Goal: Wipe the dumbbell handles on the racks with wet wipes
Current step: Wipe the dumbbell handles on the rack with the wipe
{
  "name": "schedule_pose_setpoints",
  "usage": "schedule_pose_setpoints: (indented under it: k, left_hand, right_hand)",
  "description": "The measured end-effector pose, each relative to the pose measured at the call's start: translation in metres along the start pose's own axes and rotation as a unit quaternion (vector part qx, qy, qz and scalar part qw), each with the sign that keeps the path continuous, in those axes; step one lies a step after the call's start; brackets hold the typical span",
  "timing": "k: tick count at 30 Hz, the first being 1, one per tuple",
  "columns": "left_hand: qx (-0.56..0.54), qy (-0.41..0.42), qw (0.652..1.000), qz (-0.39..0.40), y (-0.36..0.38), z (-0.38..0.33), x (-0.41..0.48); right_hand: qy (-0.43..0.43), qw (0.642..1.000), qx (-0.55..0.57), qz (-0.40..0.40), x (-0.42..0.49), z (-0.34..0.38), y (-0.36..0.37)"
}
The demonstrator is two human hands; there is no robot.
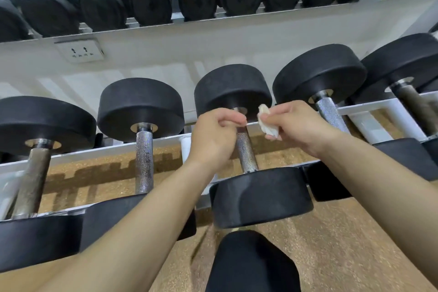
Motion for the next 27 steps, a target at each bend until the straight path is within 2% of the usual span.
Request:
schedule_pose_setpoints:
  k: [3,7,9,12,15,18,19,20,23,25,27]
  left_hand:
    - [0.019,0.005,0.997,-0.076,-0.010,0.016,-0.007]
    - [-0.015,-0.017,0.992,-0.128,-0.010,0.030,-0.003]
    - [-0.015,-0.012,0.990,-0.138,-0.005,0.029,-0.003]
    - [0.016,0.042,0.990,-0.134,0.003,0.023,-0.010]
    - [0.031,0.057,0.988,-0.137,0.003,0.023,-0.010]
    - [0.039,0.039,0.989,-0.140,0.003,0.024,-0.008]
    - [0.037,0.035,0.989,-0.139,0.003,0.024,-0.009]
    - [0.035,0.030,0.989,-0.140,0.003,0.024,-0.009]
    - [0.033,0.023,0.989,-0.142,0.002,0.024,-0.009]
    - [0.031,0.023,0.989,-0.140,0.002,0.023,-0.009]
    - [0.024,0.019,0.990,-0.138,0.002,0.024,-0.009]
  right_hand:
    - [0.032,0.994,-0.099,-0.026,0.016,-0.011,0.008]
    - [0.095,0.995,-0.038,-0.017,0.032,-0.017,0.037]
    - [0.092,0.995,-0.031,-0.036,0.034,-0.016,0.042]
    - [0.071,0.996,-0.049,-0.027,0.029,-0.014,0.037]
    - [0.085,0.993,-0.073,0.045,0.018,-0.025,0.035]
    - [0.121,0.956,-0.200,0.179,0.003,-0.042,0.043]
    - [0.128,0.946,-0.226,0.193,0.001,-0.045,0.045]
    - [0.133,0.948,-0.216,0.190,0.002,-0.047,0.046]
    - [0.158,0.984,-0.008,0.088,0.018,-0.045,0.051]
    - [0.149,0.984,0.096,0.035,0.033,-0.044,0.053]
    - [0.136,0.979,0.150,0.025,0.041,-0.043,0.059]
Point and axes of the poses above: each hand's wrist, its own x-axis towards the middle knuckle, its own y-axis out of the palm, z = x × y, the point moved 5 cm from there along x, towards the middle knuckle, and after that the axes turned 9 degrees about -y, right-handed, at the moved point
